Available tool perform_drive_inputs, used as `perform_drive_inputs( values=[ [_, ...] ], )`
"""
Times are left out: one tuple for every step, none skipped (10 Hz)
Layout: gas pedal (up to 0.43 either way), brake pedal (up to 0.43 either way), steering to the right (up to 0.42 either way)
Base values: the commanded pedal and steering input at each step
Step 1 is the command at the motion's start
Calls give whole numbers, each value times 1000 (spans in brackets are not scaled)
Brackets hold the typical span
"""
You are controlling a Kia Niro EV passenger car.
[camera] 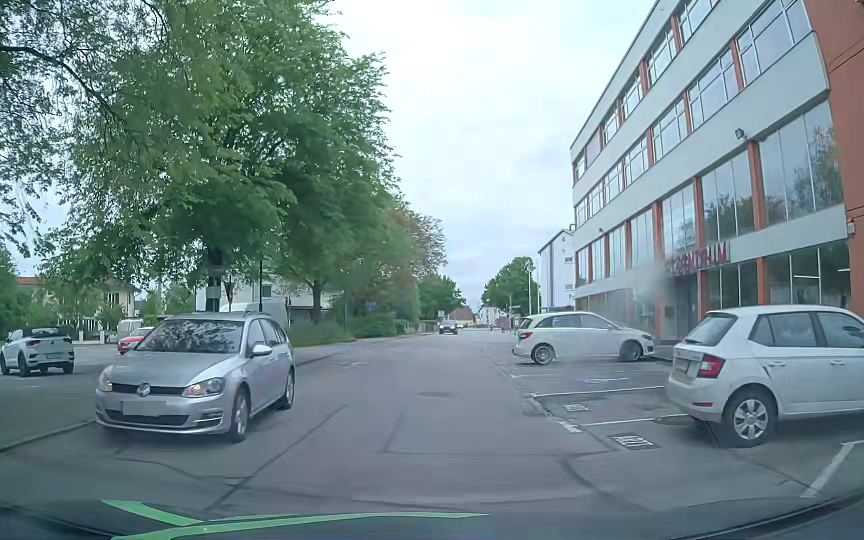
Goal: Follow the waypoints while adhering to traffic rules and regulations
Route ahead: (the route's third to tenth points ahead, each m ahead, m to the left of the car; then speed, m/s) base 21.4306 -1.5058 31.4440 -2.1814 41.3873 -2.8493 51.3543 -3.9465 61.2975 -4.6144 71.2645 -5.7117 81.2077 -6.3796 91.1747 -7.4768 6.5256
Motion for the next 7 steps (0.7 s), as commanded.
perform_drive_inputs(
  values=[
    [98,0,-7],
    [98,0,-7],
    [110,0,-7],
    [110,0,-6],
    [110,0,-5],
    [110,0,-4],
    [110,0,-2]
  ],
)
